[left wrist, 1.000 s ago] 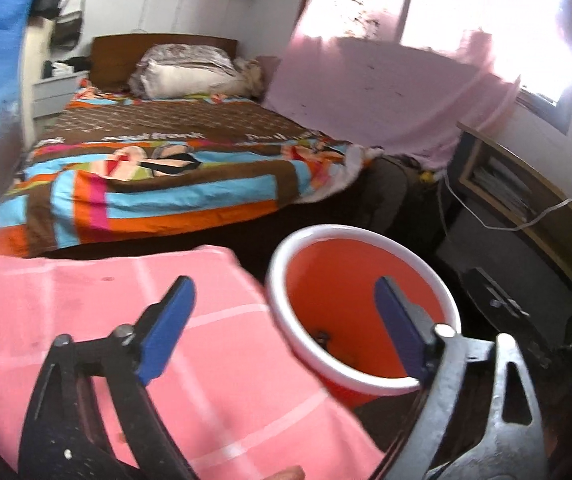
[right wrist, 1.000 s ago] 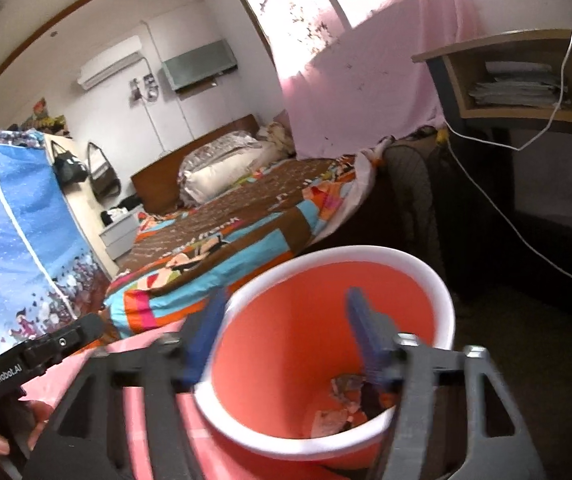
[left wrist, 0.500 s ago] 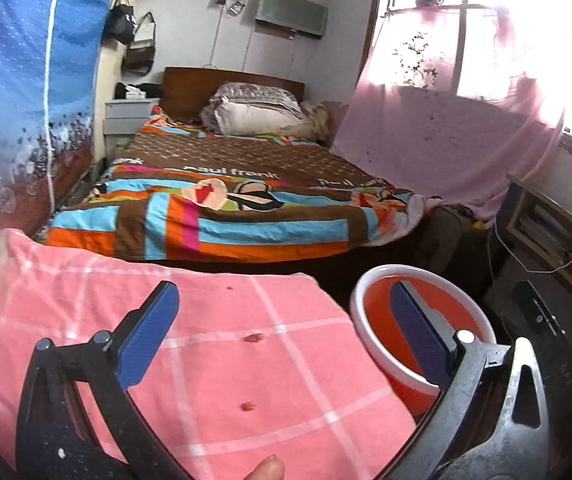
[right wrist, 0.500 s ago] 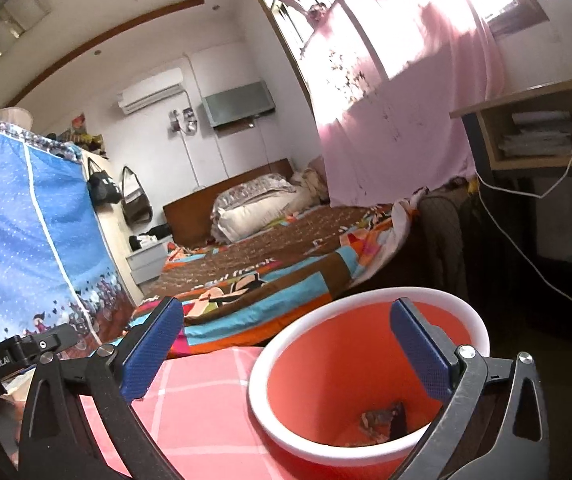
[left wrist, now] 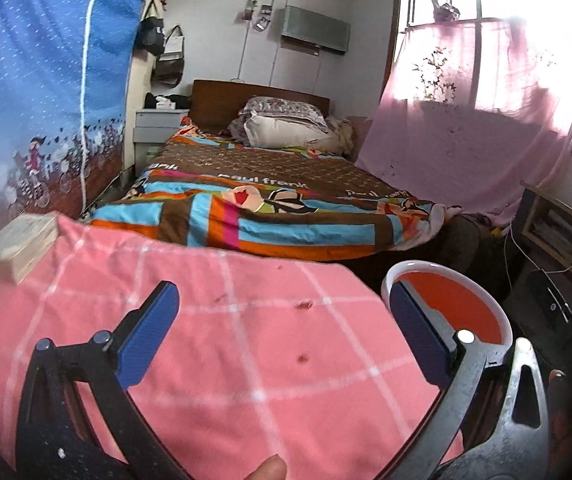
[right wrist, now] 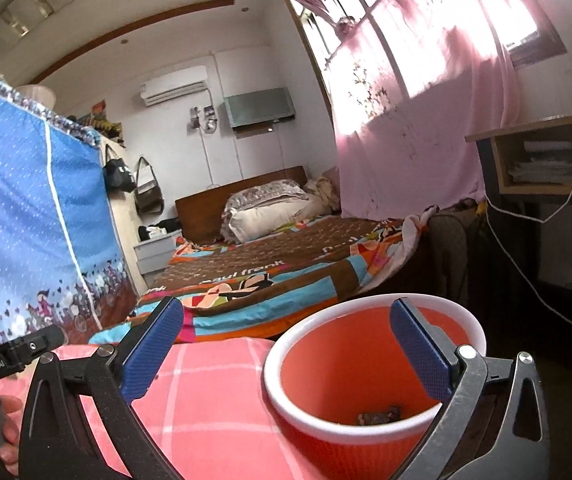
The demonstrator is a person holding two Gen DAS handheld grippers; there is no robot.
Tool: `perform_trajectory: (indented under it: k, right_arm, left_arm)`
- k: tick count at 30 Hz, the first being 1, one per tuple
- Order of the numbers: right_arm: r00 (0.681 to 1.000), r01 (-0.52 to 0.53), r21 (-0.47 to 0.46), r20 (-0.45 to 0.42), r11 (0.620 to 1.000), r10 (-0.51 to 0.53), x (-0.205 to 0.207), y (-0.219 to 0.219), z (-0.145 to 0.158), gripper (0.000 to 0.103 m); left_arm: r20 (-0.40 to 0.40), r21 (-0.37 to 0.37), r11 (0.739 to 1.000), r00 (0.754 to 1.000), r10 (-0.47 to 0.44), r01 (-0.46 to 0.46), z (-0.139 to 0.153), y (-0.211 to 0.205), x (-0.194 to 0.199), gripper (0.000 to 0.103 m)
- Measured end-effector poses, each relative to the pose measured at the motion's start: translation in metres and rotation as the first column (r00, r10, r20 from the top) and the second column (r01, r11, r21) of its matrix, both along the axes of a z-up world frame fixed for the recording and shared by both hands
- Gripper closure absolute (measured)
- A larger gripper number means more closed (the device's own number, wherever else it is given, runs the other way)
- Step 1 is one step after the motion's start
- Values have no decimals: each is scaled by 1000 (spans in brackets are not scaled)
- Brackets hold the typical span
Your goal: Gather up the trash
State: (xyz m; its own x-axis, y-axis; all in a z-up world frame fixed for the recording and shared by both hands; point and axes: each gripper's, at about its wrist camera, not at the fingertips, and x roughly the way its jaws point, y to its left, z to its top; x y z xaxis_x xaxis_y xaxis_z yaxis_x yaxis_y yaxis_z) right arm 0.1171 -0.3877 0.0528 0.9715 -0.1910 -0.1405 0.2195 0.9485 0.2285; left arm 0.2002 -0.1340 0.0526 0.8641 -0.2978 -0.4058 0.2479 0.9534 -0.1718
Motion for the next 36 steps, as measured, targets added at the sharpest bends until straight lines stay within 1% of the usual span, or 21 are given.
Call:
perform_trajectory:
  k: [4,9,13,18,23,27,31,33,36]
  right_arm:
    - [1000,-21,-29,23,999,21,-13,14,-1,0]
    - [998,-38,-109,49,993,44,-28,34,-1,0]
    - [996,-54,-134,63,990,63,-41,44,-3,0]
    - [991,-89,-162,81,983,103,-59,57,-5,0]
    - [988,-112,-184,87,977,129,-75,69,-10,0]
    - [985,-133,-170,82,976,149,-82,76,-15,0]
    - [985,-139,-183,78,973,155,-86,82,-19,0]
    - [984,-146,-188,75,971,162,-89,87,-21,0]
    - [981,-163,-191,73,968,180,-95,93,-24,0]
  left_arm:
    - [31,12,999,999,42,-43,-5,20,-25,0]
    - [63,9,997,995,77,-78,-6,38,-47,0]
    - [93,17,995,991,98,-100,-8,48,-64,0]
    - [108,21,993,988,114,-117,-13,59,-84,0]
    - [110,19,991,985,130,-132,-21,74,-99,0]
    - [90,21,989,985,145,-148,-28,83,-107,0]
    - [70,2,983,980,185,-186,-40,100,-118,0]
    - [69,-4,980,978,198,-198,-43,106,-122,0]
    - [78,8,977,975,210,-211,-46,111,-128,0]
